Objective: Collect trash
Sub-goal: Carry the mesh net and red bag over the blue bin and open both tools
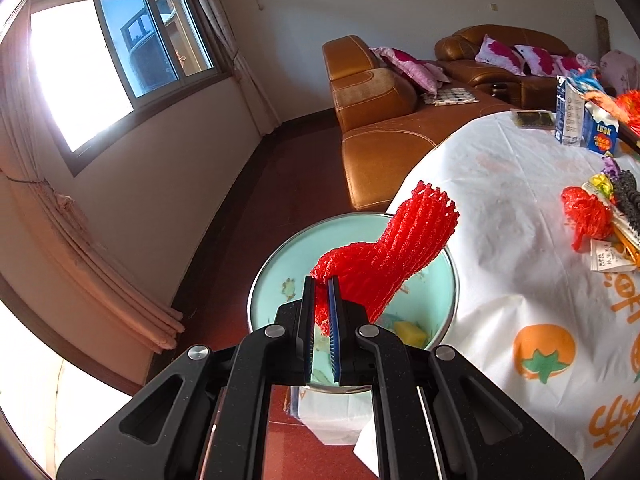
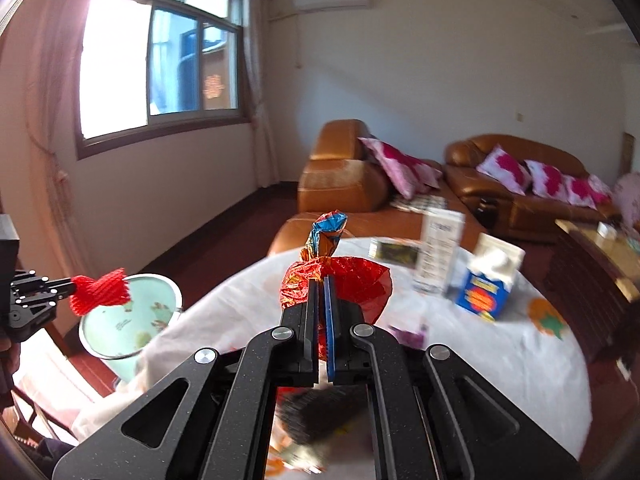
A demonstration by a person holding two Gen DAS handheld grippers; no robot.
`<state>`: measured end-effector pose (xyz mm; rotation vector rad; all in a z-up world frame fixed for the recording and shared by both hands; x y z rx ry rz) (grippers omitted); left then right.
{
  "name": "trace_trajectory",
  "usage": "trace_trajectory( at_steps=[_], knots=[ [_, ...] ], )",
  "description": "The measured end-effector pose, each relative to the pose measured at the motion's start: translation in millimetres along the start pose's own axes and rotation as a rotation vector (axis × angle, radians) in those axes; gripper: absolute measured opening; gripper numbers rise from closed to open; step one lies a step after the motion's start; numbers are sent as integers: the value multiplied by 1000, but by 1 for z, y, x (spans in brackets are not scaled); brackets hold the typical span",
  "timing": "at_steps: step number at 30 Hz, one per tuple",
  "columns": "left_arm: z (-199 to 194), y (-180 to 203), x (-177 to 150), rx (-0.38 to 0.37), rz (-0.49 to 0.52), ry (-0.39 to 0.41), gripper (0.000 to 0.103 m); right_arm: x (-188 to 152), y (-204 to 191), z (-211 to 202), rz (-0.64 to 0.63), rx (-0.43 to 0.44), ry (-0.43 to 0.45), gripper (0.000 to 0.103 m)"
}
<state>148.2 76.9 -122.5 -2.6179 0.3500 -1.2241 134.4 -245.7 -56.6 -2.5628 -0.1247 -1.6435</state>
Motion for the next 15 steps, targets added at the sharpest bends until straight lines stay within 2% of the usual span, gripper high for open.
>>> trace_trajectory(
  at_steps=[6, 15],
  knots=[
    [-2, -20, -6, 38, -13, -4, 6, 8, -58, 31, -110, 145, -1, 3],
    [4, -39, -18, 85, -17, -31, 6, 0, -111, 61, -227, 267, -32, 3]
  ],
)
Point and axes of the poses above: each gripper's, at about its wrist camera, not at the fingertips, and z roughly the way its jaws point, y to its right, x to its top, the point moved 6 cm from there along z, roughly the way its jaws point
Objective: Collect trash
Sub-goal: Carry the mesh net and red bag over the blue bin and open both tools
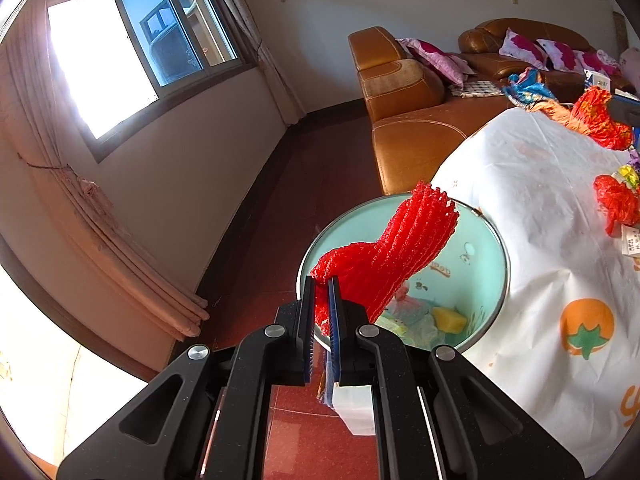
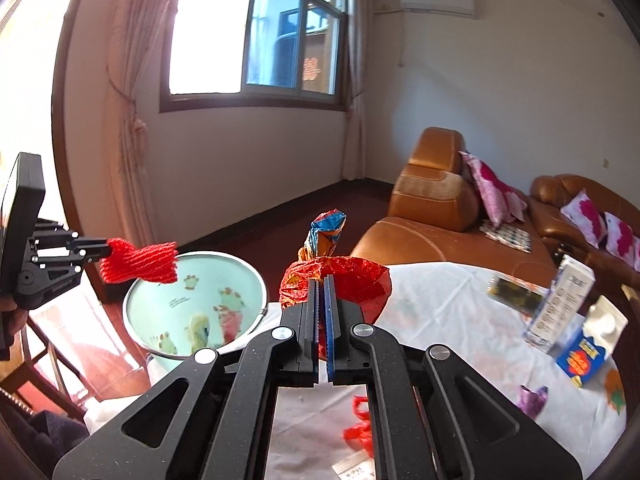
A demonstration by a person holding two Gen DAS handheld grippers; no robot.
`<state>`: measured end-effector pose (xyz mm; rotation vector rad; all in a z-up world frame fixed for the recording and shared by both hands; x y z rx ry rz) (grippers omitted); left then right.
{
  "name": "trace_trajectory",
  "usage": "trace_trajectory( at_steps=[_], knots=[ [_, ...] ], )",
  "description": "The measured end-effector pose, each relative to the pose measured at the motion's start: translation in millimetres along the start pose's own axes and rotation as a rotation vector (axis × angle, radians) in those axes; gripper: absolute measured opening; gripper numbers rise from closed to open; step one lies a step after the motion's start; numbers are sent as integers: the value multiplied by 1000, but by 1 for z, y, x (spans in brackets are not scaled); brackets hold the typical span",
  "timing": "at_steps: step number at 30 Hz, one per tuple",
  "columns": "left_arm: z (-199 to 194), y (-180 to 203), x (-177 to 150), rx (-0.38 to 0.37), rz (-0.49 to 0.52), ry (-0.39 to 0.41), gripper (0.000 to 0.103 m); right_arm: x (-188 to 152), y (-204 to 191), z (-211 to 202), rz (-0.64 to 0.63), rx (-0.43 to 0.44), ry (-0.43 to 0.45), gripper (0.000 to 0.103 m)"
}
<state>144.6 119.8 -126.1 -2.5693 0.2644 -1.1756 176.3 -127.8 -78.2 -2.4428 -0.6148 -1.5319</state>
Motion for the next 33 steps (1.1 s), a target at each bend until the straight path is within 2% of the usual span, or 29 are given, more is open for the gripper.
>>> trace_trajectory(
  at_steps=[10, 29, 33],
  knots=[
    [13, -11, -9, 19, -20, -24, 6, -2, -26, 26, -57, 48, -29, 3],
    [17, -19, -13, 100, 18, -26, 6, 1, -69, 63, -165, 97, -85, 3],
    [18, -19, -13, 93, 16, -29, 6, -2, -73, 67, -179, 104, -99, 3]
  ],
)
Point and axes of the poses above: each gripper's, at about its wrist camera, not at the fingertips, and z roughly the way its jaws point, y to its right, x to its top, the point moved 6 cm from there along z, roughly the way its jaws point
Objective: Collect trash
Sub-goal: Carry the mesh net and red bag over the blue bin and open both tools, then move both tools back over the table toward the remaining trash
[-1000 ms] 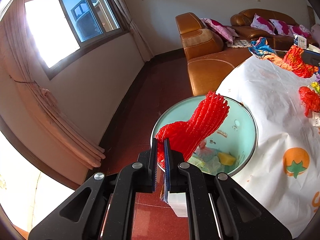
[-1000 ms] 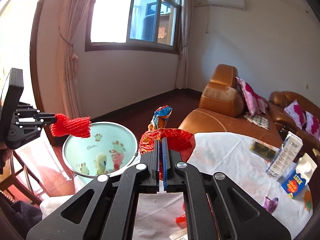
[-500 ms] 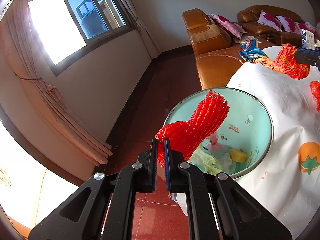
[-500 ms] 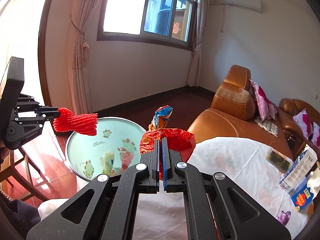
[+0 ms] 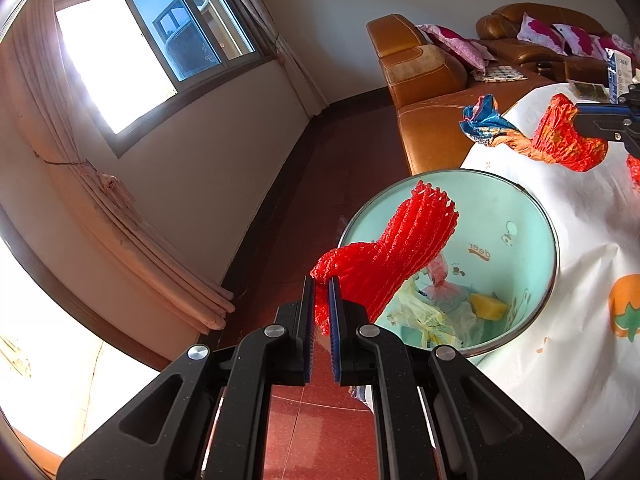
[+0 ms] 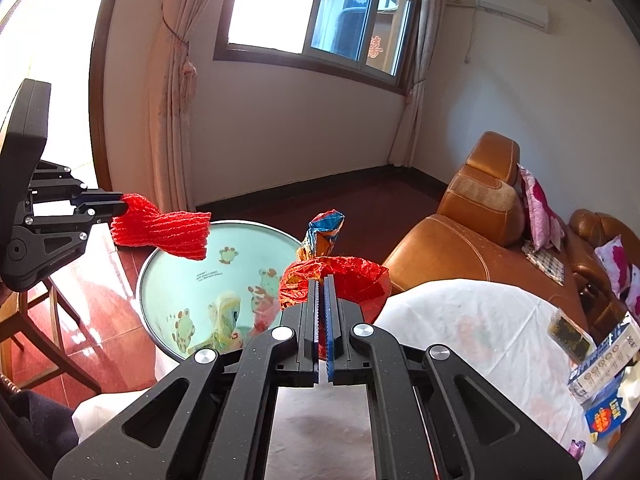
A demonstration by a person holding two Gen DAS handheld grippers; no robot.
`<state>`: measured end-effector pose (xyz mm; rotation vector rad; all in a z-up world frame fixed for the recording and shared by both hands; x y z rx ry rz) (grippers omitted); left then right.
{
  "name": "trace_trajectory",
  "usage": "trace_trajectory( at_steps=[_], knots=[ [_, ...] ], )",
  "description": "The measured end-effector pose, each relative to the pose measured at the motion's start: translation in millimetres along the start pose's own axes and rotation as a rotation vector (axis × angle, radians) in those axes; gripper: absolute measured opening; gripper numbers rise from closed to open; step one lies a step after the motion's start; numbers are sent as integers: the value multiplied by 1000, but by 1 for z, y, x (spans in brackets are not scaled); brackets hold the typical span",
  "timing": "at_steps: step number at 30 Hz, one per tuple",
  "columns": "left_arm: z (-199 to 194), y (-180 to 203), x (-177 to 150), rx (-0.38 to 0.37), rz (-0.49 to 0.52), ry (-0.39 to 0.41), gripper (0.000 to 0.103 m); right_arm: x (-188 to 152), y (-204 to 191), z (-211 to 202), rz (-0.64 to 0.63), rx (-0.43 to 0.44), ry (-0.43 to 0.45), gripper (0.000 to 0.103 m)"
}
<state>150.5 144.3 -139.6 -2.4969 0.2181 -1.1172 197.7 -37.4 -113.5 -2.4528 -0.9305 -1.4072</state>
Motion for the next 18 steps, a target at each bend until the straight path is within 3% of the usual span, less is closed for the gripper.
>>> trace_trajectory(
  at_steps=[6, 8, 10, 12, 15, 18],
  knots=[
    [2, 7, 0, -22, 4, 0, 7, -2, -9, 8, -18, 17, -18, 3],
    [3, 8, 0, -34, 0, -2, 12, -2, -12, 12, -17, 37, -34, 5],
    [3, 10, 0, -38, -2, -3, 20, -3, -14, 14, -23, 32, -30, 22],
    [4, 11, -1, -43, -4, -7, 21, -5, -13, 16, -1, 44, -38, 24],
    [7, 9, -2, -46, -16, -13, 33, -6, -10, 16, 13, 32, -39, 30],
    [7, 8, -2, -46, -23, -14, 34, -7, -5, 15, 34, 28, -36, 34]
  ],
)
Point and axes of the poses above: each gripper's, at about its wrist camera, not at the fingertips, and z roughly the way its jaws point, y to its right, x to its top, the point moved 6 cm from there along z, roughly the way its jaws point
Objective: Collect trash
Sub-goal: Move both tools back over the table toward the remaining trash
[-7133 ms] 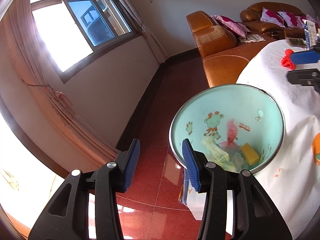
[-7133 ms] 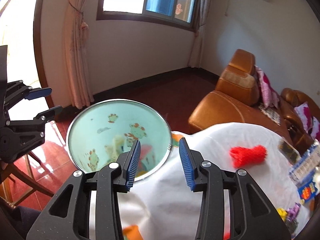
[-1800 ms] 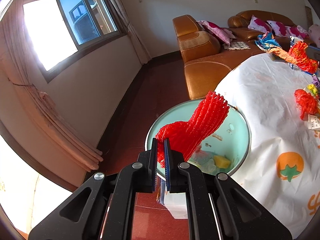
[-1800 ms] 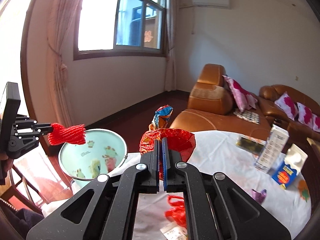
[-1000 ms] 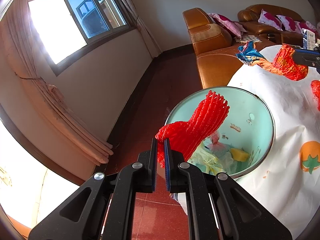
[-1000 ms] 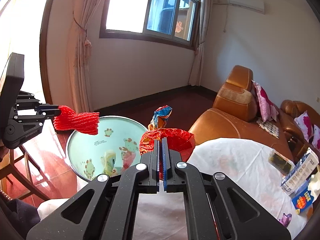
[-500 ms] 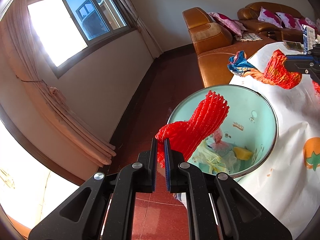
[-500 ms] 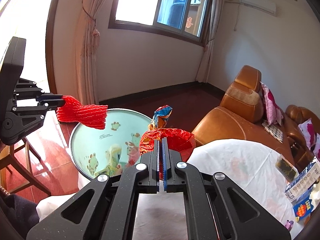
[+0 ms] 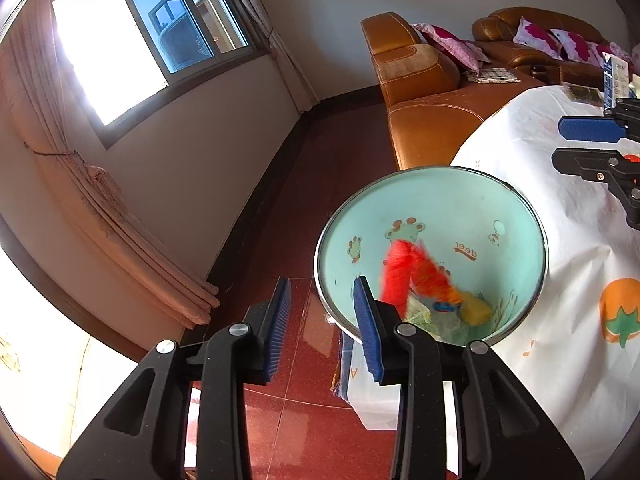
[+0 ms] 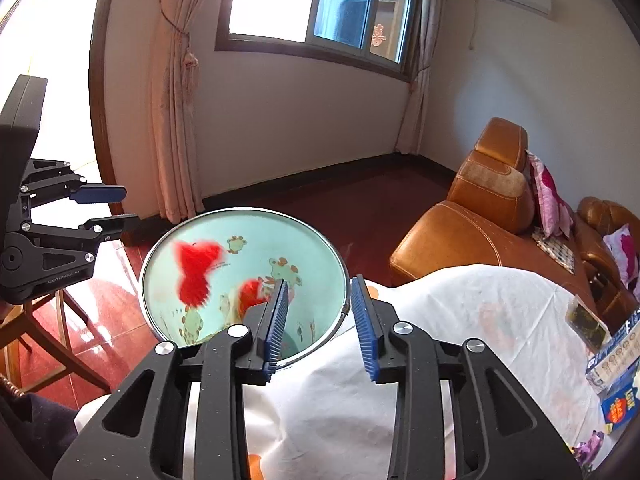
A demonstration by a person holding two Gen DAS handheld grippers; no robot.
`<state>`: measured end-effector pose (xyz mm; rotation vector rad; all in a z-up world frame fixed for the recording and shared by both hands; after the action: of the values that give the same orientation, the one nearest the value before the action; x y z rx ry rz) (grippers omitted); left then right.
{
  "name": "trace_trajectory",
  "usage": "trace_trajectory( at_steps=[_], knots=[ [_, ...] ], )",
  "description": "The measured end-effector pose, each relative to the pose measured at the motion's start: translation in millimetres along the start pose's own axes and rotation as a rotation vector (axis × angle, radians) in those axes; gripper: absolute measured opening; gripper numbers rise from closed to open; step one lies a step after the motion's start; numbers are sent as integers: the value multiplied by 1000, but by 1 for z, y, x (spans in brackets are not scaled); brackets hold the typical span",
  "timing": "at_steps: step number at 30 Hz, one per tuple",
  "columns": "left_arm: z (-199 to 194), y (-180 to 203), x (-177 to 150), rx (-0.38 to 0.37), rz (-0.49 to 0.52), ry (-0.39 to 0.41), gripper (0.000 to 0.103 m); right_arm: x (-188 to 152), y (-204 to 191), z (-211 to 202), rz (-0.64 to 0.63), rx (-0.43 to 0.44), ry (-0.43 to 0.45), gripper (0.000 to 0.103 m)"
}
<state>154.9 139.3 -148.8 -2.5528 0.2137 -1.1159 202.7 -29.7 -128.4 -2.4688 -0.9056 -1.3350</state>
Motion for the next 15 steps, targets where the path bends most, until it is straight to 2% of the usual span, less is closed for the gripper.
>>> trace_trajectory(
  at_steps=[15],
  knots=[
    [-1, 4, 1, 7, 4, 8, 41, -3, 2, -3, 19, -13, 8, 37]
  ],
)
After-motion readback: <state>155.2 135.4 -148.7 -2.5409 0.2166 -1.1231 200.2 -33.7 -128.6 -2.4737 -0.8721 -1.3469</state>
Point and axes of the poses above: each gripper's, at about its wrist camera, not at the fingertips, and z roughly the way its jaws point, y to its right, x to its top, the point moved 6 cm from there along z, roughly the way its jaws point
